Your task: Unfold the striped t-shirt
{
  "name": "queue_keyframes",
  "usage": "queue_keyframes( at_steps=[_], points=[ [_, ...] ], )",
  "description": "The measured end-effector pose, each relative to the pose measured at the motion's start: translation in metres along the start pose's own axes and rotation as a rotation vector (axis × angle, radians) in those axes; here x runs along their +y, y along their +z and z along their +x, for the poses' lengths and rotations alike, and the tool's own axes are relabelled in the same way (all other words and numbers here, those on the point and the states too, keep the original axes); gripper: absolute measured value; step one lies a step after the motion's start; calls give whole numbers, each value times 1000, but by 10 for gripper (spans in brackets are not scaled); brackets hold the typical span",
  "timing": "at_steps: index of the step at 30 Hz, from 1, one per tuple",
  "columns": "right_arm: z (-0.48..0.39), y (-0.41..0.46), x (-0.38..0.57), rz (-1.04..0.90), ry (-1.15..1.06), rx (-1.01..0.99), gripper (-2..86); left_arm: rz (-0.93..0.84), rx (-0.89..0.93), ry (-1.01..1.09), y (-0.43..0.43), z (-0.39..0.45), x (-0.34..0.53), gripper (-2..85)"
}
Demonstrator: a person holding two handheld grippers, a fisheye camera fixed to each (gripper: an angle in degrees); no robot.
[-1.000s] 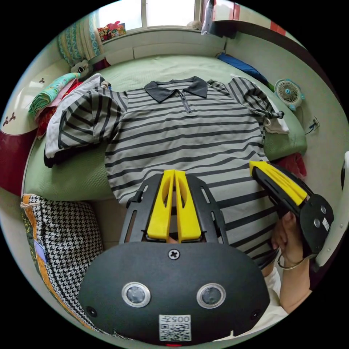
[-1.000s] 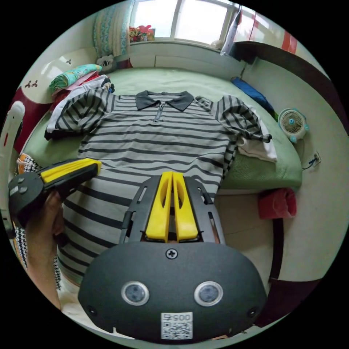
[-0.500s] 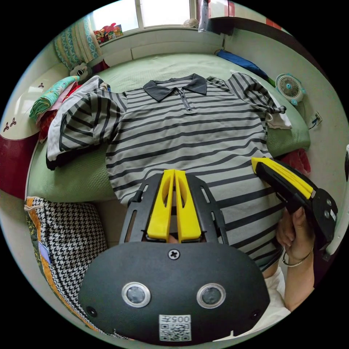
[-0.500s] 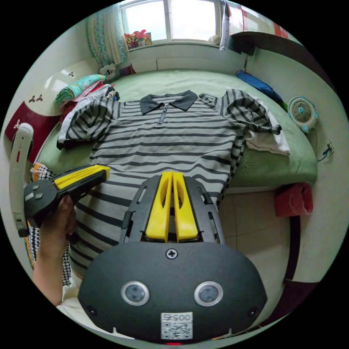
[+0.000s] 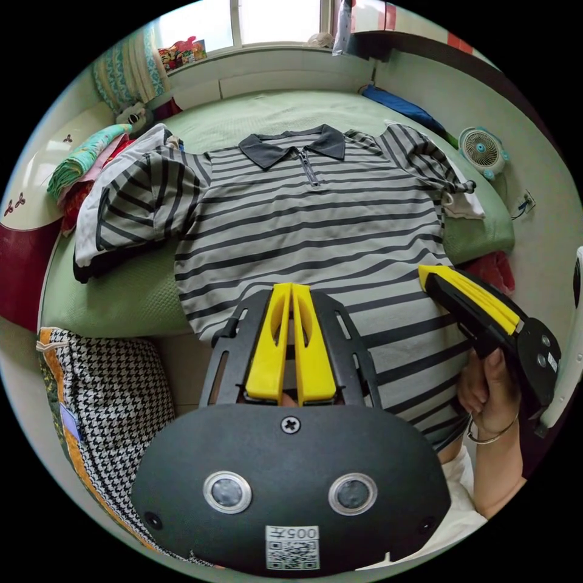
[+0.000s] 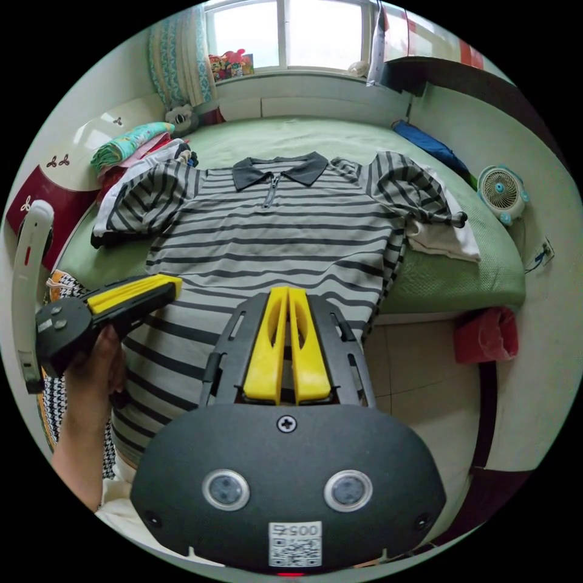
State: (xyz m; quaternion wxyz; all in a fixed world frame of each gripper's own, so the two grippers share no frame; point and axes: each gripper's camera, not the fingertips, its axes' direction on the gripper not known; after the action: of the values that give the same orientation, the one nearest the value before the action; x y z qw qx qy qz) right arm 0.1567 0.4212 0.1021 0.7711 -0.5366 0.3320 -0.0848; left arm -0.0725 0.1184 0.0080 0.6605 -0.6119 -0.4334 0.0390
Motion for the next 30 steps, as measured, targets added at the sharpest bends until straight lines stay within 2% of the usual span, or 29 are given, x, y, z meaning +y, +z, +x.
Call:
queue_keyframes(
  at_steps=[30],
  points=[
    [1,8,16,1,2,-3,-13,-3,-39,16,13,17,1,-5]
  ],
)
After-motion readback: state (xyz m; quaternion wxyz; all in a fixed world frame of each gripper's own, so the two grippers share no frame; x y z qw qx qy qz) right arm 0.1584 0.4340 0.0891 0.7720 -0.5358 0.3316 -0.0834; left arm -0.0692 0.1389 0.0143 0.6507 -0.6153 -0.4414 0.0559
